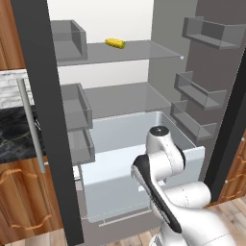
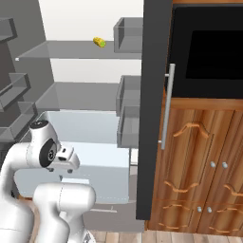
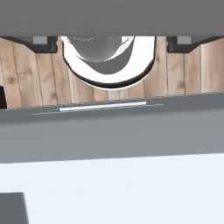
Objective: Place the lime and avocado inside the fridge drawer. Close the drawer after placing the vegetables.
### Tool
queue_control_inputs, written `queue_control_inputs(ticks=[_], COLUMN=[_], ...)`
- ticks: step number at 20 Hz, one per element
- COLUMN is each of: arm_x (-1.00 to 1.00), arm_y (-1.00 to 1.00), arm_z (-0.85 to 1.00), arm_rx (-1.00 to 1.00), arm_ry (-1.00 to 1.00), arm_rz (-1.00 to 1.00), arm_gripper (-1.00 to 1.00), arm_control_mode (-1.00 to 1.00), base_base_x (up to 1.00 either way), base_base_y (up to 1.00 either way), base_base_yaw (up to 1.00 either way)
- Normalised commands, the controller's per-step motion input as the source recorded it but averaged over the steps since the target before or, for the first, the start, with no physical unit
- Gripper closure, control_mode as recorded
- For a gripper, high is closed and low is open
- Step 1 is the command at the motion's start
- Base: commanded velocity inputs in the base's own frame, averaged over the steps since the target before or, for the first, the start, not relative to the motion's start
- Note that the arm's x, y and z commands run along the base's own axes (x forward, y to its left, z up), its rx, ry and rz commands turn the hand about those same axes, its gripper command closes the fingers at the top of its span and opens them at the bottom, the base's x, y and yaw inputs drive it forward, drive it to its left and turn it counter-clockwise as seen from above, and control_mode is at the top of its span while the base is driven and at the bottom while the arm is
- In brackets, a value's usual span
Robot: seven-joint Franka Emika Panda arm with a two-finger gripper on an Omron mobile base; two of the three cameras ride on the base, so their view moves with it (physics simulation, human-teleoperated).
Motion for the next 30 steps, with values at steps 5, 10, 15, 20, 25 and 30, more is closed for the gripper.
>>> queue_control_inputs(ticks=[5,10,15,20,25,30], arm_x=[0.97,0.99,0.96,0.83,0.78,0.82], arm_y=[0.0,0.0,0.0,0.0,0.0,0.06], arm_z=[-0.45,-0.41,-0.78,-0.45,-0.31,0.0], arm_rx=[0.09,0.09,0.03,0.01,0.0,0.0], arm_ry=[0.0,0.0,0.0,-0.01,-0.03,0.0], arm_rz=[0.06,0.06,0.04,0.0,0.0,0.0], arm_gripper=[-1.0,-1.0,-1.0,-1.0,-1.0,-1.0], arm_control_mode=[-1.0,-1.0,-1.0,-1.0,-1.0,-1.0], base_base_x=[0.0,0.0,0.0,0.0,0.0,0.0], base_base_y=[0.0,0.0,0.0,0.0,0.0,0.0], base_base_yaw=[0.0,0.0,0.0,0.0,0.0,0.0])
